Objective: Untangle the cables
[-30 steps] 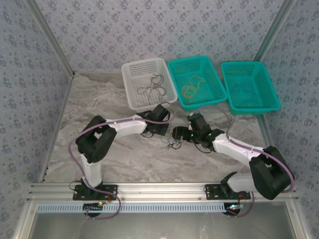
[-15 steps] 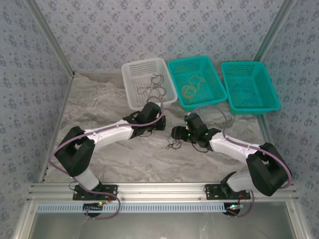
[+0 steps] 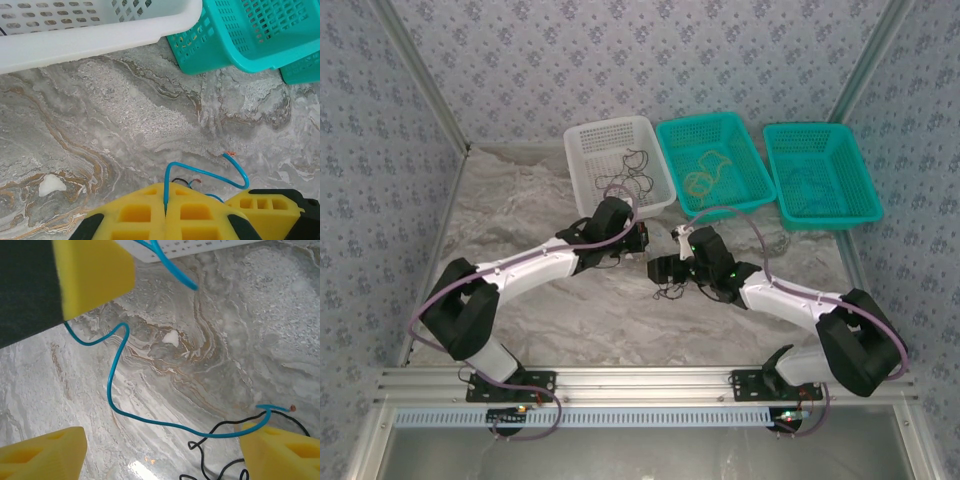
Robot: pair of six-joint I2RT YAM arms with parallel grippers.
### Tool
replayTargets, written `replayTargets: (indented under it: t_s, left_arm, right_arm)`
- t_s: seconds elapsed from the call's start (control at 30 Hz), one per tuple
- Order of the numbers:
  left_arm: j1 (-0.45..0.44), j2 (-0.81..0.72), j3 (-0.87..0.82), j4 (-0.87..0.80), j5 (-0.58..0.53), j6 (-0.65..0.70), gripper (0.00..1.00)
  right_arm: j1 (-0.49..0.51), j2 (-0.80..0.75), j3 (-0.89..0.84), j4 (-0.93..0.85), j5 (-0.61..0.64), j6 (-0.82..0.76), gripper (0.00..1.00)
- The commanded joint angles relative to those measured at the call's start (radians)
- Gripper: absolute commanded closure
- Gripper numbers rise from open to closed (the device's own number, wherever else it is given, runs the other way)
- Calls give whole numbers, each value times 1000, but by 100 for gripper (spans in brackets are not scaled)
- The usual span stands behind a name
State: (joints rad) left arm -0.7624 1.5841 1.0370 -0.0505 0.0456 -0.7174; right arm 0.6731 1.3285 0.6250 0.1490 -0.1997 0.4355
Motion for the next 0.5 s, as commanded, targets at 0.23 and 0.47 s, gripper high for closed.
replayTargets:
  t_s: [0.23,0.47]
  left_arm:
    - [36,-83,-75,133,77,-99,100]
    - [51,-136,-164,249,59,-156,100]
  right_arm:
    - [-20,46,-1,129,111,230,23]
    - [-45,63,-27,234,152,447,31]
